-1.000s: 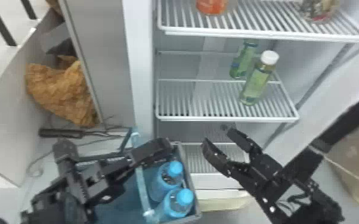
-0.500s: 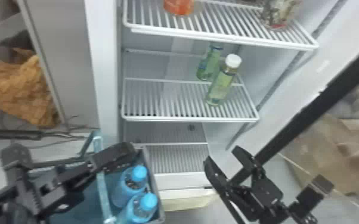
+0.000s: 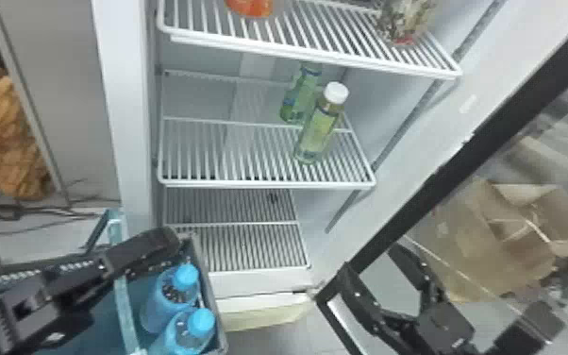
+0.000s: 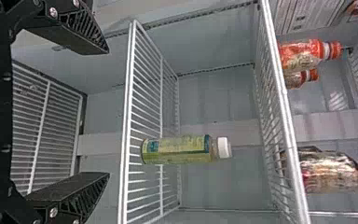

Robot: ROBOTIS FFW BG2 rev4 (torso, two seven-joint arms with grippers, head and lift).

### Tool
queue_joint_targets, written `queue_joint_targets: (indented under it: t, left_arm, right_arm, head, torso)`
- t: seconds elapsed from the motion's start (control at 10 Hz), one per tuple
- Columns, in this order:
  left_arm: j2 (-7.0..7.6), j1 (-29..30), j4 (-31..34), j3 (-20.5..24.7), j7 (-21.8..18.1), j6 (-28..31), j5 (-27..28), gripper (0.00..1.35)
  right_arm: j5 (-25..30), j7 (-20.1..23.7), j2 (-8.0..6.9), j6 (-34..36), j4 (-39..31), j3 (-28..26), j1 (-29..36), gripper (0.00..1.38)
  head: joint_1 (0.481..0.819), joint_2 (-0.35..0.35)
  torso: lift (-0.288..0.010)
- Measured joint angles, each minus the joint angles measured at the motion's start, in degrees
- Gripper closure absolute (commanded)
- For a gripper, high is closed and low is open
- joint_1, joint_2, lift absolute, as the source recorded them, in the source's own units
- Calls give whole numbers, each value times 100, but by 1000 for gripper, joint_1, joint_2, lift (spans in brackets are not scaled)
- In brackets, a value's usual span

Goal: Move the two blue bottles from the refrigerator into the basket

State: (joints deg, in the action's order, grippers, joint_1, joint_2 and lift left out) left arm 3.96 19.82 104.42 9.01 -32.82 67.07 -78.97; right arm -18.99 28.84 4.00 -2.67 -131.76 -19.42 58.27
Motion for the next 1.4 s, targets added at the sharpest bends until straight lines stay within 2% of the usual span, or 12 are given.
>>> queue_joint_targets:
  t: [0.5,1.4]
  left_arm:
    - [-66,34,9,106,-38,-45,-84,1199]
    - [-79,57,13,116,-40,-112,-124,1197]
  right_arm:
    - [119,7,-229,-113,-464,-362,518,136]
    - [94,7,-259,-136,-430,-412,571,137]
  head:
    - [695,-350]
    - [695,-350]
  torso:
    - [-220]
    - [-220]
